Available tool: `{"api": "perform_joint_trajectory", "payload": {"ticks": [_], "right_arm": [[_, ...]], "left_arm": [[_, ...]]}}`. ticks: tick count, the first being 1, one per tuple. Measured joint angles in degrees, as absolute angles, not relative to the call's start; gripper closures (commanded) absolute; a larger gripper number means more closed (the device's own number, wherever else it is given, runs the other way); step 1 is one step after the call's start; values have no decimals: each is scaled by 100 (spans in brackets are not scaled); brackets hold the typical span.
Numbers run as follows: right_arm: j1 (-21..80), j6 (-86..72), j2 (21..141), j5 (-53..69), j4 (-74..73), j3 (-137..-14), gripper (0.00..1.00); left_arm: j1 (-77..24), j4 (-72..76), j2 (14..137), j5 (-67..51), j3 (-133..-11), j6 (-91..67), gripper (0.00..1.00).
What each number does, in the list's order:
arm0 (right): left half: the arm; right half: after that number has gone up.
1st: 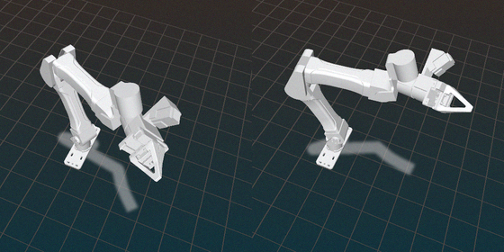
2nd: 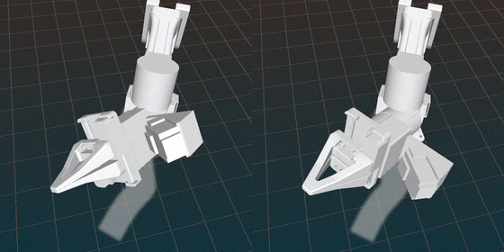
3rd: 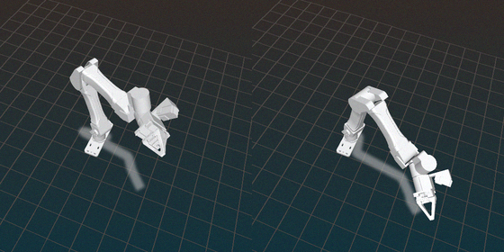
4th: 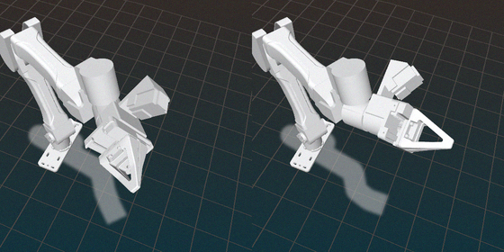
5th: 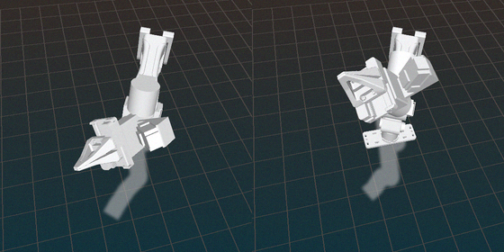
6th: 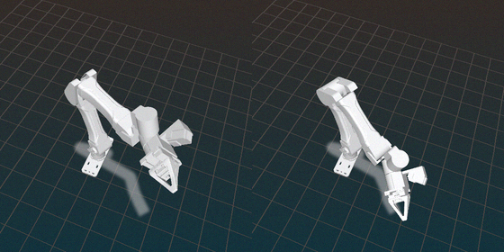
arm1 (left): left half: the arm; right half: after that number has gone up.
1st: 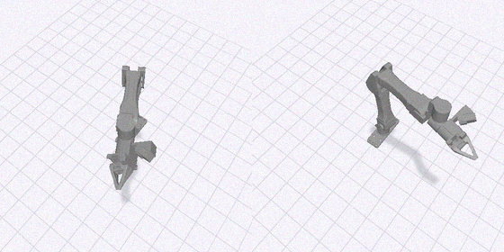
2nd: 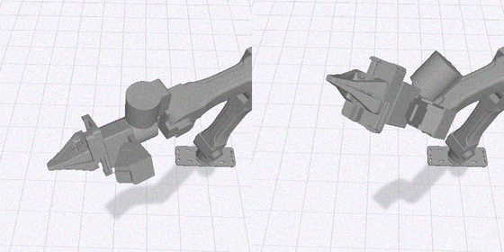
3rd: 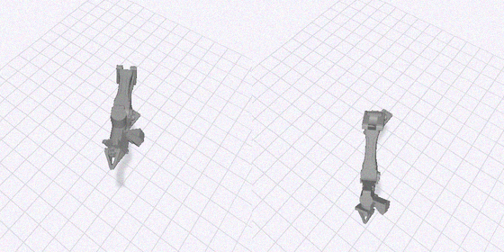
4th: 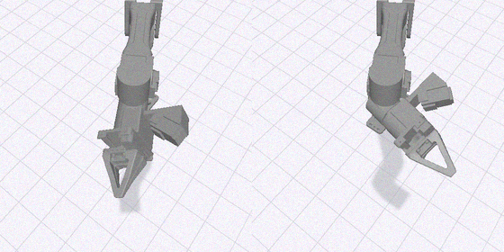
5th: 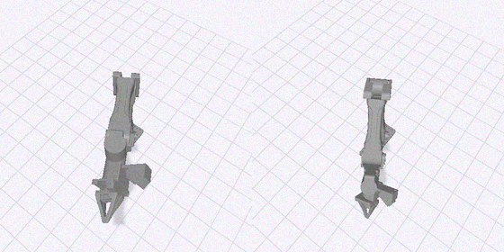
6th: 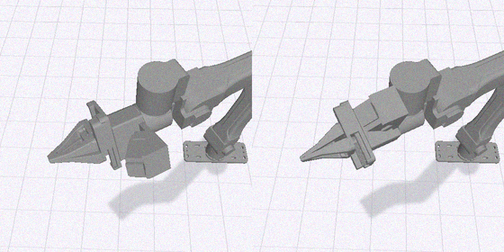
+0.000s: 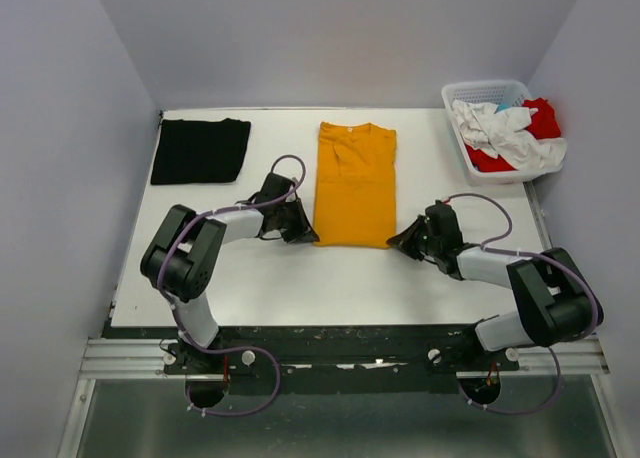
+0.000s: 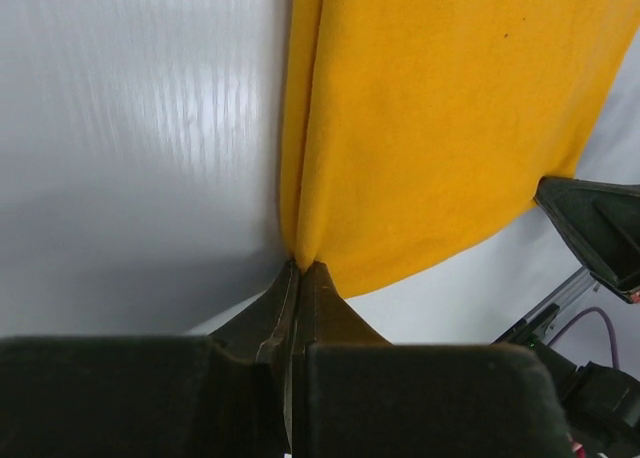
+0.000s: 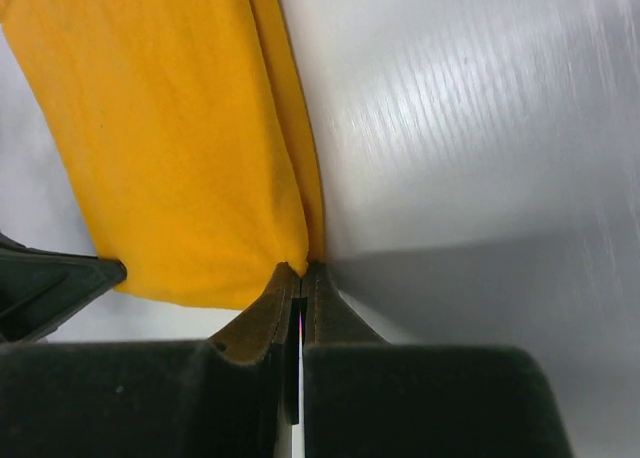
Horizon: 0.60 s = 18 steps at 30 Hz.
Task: Fold and stack the t-shirts
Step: Grab one side of the 2/3 rectangular tshirt with both arms, then put the neatly folded tshirt into the corner of the board with the left arm
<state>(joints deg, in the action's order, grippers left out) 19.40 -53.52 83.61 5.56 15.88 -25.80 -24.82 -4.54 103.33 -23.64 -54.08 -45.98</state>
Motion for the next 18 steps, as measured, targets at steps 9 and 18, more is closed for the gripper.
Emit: {"api": "perform_joint_trajectory", "payload": {"ticks": [9, 18], "right_arm": [[2880, -5317, 6976, 792, 635, -1831, 99], [4230, -5865, 4724, 729, -1658, -1363, 99]], "left_arm": [[-3114, 460, 8508, -2145, -3044, -5186, 100], [-4869, 687, 6567, -1562, -1378, -6488, 100]]}}
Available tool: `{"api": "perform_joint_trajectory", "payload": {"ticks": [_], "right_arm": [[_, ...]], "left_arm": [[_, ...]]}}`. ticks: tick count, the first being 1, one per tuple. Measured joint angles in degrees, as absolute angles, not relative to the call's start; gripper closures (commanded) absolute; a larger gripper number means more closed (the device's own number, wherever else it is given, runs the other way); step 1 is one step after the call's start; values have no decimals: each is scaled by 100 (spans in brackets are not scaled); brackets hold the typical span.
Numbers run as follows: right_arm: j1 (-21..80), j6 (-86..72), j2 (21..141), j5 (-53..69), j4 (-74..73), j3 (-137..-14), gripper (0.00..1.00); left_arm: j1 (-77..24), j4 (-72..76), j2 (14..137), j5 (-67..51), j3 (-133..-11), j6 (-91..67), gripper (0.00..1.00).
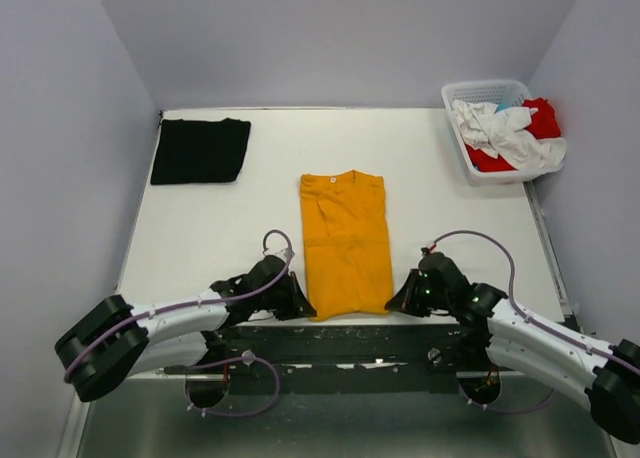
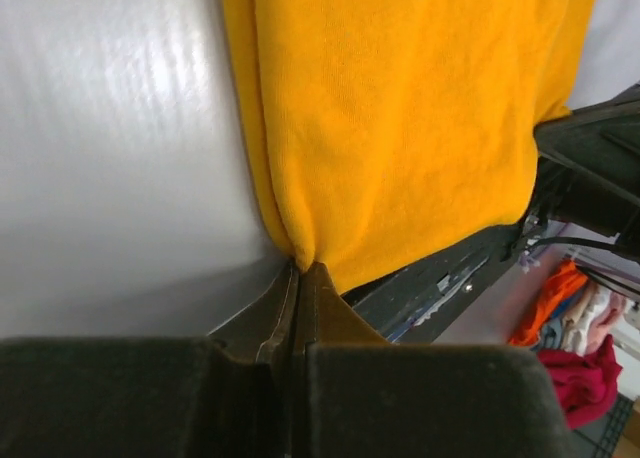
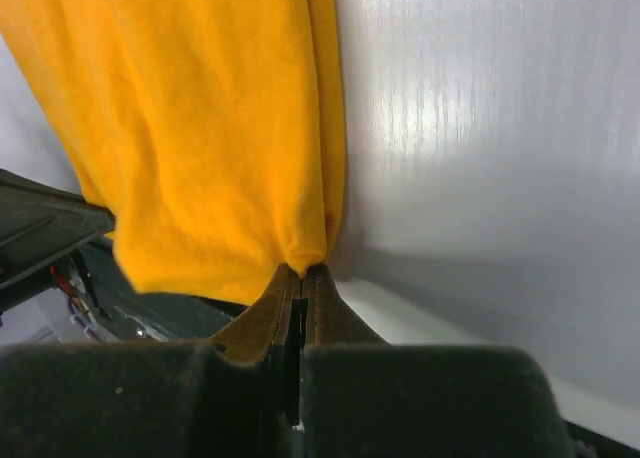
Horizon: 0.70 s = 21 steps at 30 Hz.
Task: Fold and stack the t-shirts
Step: Put the neatly folded tshirt into the corner of the board with the left arm
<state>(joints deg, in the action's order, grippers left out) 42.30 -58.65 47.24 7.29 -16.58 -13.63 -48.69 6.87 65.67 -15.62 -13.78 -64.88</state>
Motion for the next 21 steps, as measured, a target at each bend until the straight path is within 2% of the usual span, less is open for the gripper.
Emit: {"api": "perform_joint_trajectory", "payload": {"ticks": [4, 10, 17, 21], "right_arm": [[4250, -5824, 4169, 733, -2316, -1433, 99], [4281, -5555, 4331, 556, -2615, -2069, 99], [4281, -5238, 4707, -370, -2569, -3651, 99], [4281, -5085, 4991, -974, -2539, -4117, 99]], "left_arm": [[-5170, -156, 5651, -1162, -1302, -6595, 100], [-5238, -344, 4670, -923, -1568, -6368, 100], [-4884, -561, 4829, -733, -2777, -5808, 100], [-4058, -576, 5216, -1041, -3306, -5572, 100]]}}
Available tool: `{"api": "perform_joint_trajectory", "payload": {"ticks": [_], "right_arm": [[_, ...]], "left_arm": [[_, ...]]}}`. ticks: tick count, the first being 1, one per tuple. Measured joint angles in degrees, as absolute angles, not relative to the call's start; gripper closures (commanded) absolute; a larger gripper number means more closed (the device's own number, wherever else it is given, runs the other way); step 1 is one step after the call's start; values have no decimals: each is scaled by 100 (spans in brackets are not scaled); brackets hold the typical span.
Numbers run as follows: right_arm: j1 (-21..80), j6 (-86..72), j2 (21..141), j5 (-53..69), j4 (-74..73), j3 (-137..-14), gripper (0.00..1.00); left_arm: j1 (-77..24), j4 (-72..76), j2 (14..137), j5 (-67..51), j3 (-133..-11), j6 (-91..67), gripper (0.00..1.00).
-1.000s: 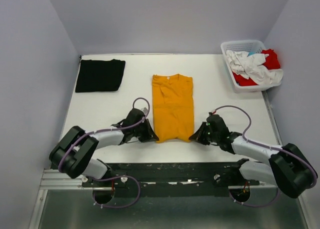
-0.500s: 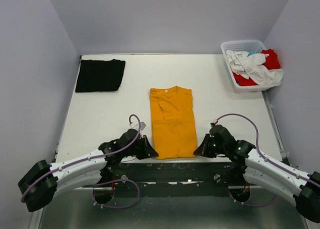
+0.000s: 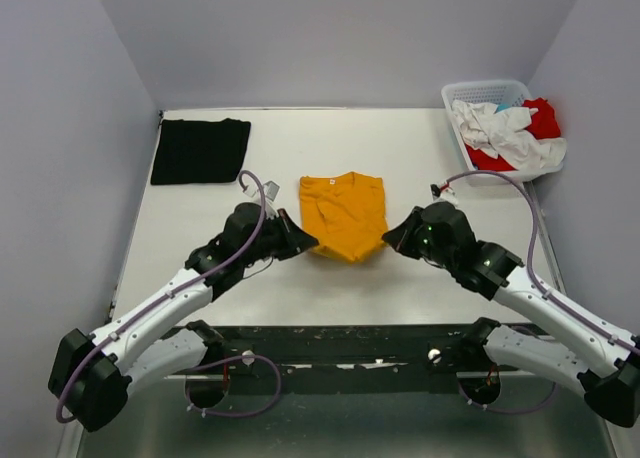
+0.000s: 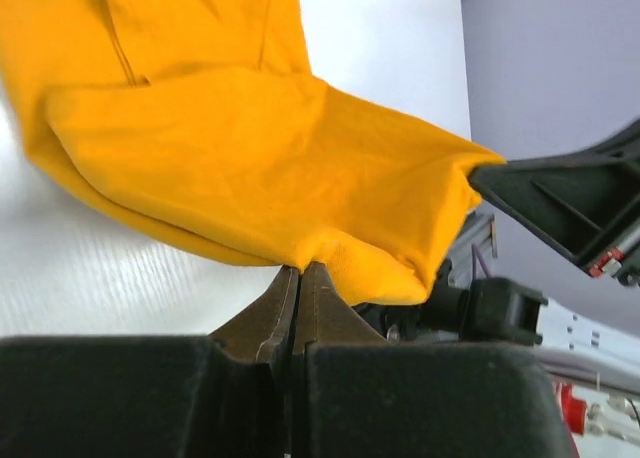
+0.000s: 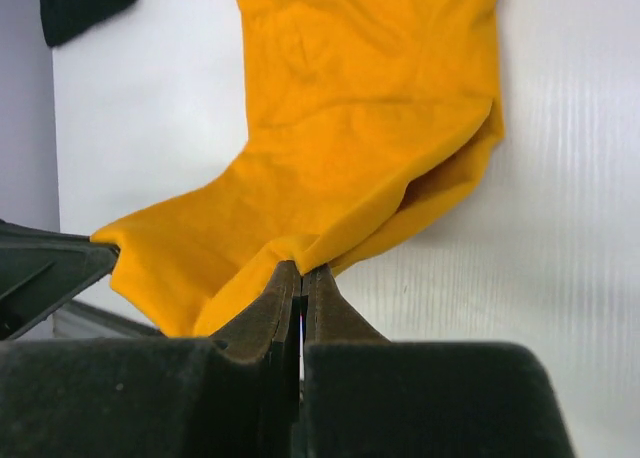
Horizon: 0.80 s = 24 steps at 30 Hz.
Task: Fold and stack the t-shirts
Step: Put the neatly folded tshirt into the corner of the board with the left arm
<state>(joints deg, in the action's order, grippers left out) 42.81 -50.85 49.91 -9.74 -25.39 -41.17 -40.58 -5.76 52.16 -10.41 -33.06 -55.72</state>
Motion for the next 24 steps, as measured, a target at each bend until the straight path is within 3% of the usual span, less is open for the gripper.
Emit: {"api": "perform_joint_trajectory", "payload": {"ticks": [9, 17, 24], "right_arm": [[4110, -4534, 6252, -1990, -2331, -5468, 99], [2812, -4128, 7426, -1345, -1669, -6031, 99], [2388, -3887, 8571, -766, -1223, -6646, 99]], "left_arm": [[-3229, -851, 6143, -1262, -4685, -5157, 100], [-2585, -1044, 7122, -1323, -5566, -4923, 100], [-2130, -1367, 8154, -1389, -6355, -4746, 100]]}}
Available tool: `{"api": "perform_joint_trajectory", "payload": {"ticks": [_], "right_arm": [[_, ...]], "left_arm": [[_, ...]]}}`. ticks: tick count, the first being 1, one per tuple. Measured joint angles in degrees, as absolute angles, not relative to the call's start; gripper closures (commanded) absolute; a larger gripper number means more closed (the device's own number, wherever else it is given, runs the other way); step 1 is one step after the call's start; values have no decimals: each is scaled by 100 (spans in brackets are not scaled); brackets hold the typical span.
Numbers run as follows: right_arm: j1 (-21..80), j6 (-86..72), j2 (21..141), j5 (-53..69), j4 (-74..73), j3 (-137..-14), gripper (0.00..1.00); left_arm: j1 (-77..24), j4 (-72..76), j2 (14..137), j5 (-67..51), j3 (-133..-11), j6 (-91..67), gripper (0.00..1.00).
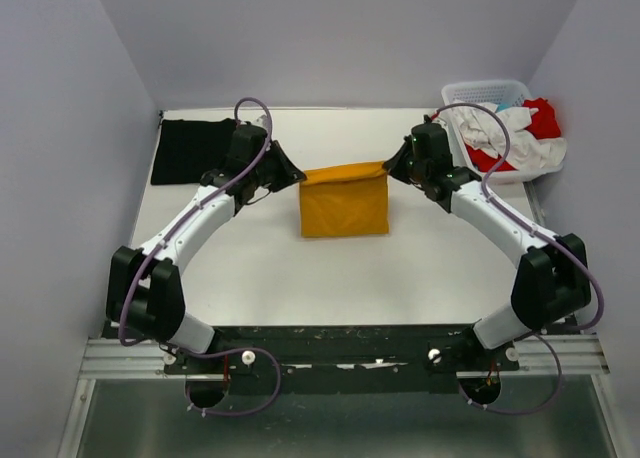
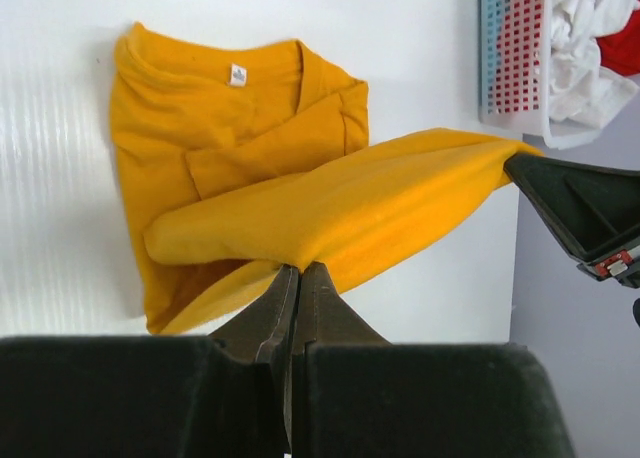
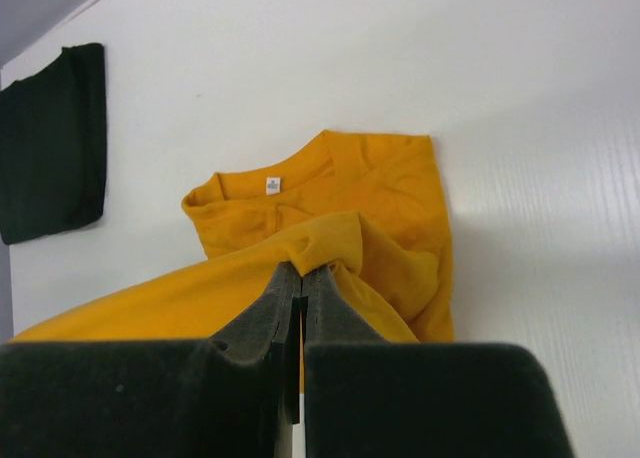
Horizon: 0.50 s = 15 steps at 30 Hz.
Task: Fold and stack the t-shirts
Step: Put the neatly folded tshirt into the corner of the board with the left arm
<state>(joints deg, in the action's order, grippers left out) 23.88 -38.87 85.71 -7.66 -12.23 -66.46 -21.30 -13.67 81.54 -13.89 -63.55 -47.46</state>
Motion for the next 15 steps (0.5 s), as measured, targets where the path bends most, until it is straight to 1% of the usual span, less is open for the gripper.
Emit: {"api": "perform_joint_trajectory", "payload": {"ticks": [5, 13, 15], "right_arm": [[2106, -3848, 9277, -550, -985, -6982, 99], [1916, -3752, 10416, -384, -746, -7540, 99], [1896, -3745, 10691, -373, -696, -7651, 98]], "left_arm": [[-1922, -1586, 9113, -1516, -7194, -4567, 100], [-1693, -1988, 10538, -1726, -8309, -4357, 100], [-1669, -2128, 10844, -1726, -8569, -4287, 99]]}}
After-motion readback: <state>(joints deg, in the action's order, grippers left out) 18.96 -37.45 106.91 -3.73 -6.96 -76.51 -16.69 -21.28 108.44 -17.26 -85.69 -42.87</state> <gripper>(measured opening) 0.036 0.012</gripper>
